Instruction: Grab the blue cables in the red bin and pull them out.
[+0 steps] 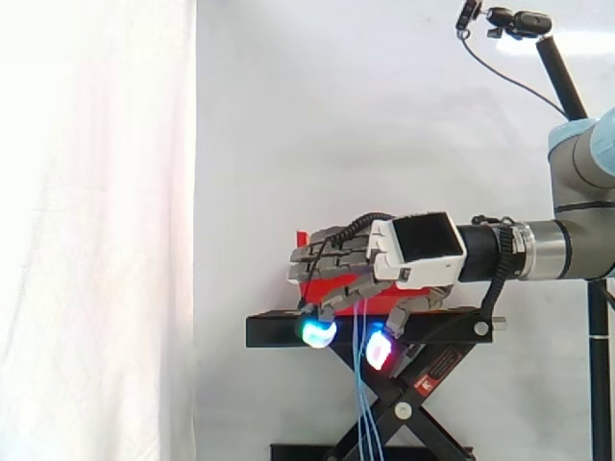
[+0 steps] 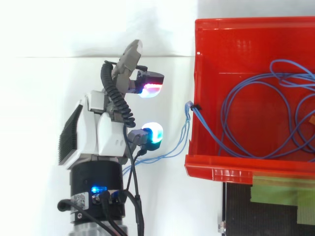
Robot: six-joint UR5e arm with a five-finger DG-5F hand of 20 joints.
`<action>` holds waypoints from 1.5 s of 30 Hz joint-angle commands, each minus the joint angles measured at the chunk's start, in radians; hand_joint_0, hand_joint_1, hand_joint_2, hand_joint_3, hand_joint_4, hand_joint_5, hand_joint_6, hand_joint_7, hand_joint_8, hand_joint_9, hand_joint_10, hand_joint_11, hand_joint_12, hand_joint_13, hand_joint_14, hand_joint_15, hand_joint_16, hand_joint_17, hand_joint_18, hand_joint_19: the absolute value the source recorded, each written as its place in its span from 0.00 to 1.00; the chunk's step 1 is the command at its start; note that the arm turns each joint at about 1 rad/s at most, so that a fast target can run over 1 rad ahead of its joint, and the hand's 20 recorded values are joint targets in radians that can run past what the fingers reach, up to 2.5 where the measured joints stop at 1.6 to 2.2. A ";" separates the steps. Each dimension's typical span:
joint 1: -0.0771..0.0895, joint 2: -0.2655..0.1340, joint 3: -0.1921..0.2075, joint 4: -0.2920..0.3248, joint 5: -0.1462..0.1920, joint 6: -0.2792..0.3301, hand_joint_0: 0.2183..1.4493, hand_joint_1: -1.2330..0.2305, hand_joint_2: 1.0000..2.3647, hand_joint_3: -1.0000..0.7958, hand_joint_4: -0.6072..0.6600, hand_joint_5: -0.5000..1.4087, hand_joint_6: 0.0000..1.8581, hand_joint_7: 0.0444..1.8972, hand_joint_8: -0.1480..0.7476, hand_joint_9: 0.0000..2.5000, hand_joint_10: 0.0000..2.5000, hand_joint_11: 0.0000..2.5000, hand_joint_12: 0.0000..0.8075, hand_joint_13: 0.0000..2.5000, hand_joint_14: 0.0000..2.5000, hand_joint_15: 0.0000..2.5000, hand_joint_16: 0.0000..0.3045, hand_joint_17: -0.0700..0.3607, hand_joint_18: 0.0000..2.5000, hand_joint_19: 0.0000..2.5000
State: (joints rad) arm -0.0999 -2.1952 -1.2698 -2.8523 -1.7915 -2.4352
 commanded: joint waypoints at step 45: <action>-0.058 0.000 0.000 0.004 -0.055 -0.109 0.42 0.17 0.00 0.00 0.54 0.64 0.03 0.38 0.41 0.18 0.00 0.07 0.42 0.15 0.00 0.06 0.16 0.42 0.13 0.10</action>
State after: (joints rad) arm -0.1576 -2.1955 -1.2701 -2.8502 -1.8469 -2.5441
